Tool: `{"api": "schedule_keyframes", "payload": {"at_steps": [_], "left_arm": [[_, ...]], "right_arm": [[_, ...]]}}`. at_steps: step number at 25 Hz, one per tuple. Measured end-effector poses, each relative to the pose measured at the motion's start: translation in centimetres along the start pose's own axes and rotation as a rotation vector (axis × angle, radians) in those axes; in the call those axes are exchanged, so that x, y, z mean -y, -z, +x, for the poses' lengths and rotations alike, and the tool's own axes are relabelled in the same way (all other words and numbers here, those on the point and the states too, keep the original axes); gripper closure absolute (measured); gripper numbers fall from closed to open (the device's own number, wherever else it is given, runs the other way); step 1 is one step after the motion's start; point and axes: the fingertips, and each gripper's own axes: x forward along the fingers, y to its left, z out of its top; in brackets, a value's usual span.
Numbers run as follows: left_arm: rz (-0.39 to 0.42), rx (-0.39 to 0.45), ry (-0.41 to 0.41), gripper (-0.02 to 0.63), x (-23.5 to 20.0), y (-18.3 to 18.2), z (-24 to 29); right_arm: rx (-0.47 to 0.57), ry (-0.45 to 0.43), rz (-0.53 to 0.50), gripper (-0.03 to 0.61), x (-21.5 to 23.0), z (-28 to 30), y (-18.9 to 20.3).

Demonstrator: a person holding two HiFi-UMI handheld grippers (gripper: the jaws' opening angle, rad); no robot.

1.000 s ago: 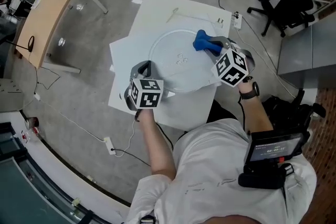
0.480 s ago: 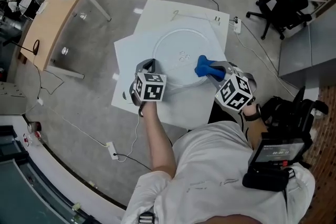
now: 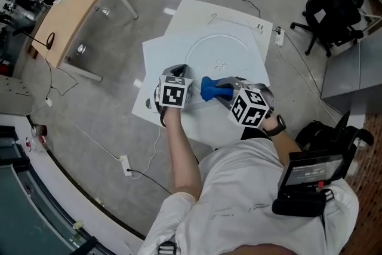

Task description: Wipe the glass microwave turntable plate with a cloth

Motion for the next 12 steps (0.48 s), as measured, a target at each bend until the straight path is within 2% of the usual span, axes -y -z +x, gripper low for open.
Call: {"api": "schedule_keyframes", "payload": {"at_steps": [5, 9, 12], "left_arm": [[-0.042, -0.019, 0.034, 0.612, 0.0, 0.1, -0.2], [-0.074, -0.03, 0.083, 0.612, 1.0, -0.6, -0.6], [-0.086, -0.035, 0.083, 0.612, 0.7, -0.8, -0.6]], "right_arm": [[0.029, -0.061, -0.061, 0.509, 0.3, 2.0, -2.0], [0.051, -0.075, -0.065, 0.509, 2.1, 3.4, -2.6], [0.06, -0.082, -0.077, 0.509, 3.6, 4.2, -3.0]]}}
